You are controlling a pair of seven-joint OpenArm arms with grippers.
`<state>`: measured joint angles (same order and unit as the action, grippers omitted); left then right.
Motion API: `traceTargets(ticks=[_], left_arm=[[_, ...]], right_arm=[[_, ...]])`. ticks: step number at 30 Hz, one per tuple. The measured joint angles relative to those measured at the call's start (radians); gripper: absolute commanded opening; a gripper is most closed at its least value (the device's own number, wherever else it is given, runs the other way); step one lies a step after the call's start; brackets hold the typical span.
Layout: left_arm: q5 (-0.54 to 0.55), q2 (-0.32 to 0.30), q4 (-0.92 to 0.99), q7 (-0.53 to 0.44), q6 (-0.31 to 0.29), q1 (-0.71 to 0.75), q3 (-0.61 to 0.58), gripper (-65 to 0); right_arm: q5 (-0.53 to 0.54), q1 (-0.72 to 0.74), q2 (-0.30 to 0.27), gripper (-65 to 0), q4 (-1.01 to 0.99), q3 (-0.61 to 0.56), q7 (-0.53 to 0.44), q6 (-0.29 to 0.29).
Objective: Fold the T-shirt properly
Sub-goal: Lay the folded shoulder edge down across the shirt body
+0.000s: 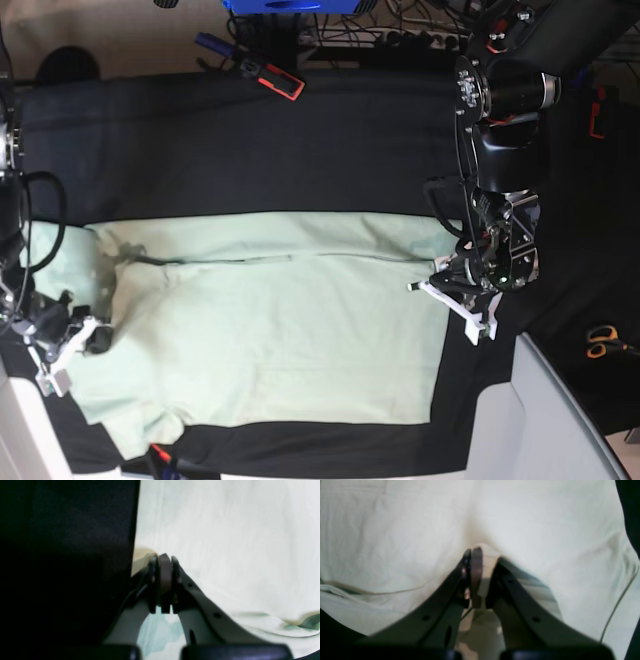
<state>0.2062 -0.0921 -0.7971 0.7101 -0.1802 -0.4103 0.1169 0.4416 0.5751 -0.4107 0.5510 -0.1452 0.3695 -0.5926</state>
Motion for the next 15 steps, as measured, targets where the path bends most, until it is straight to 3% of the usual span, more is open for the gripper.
traceTargets(ticks=[15], left_arm=[[0.000,-0.002,0.007,0.003,0.000,-0.020,0.000,-65.0]], right_arm=[[0.000,0.003,0.000,-65.0,-0.003,-0.039,-0.041,0.000]])
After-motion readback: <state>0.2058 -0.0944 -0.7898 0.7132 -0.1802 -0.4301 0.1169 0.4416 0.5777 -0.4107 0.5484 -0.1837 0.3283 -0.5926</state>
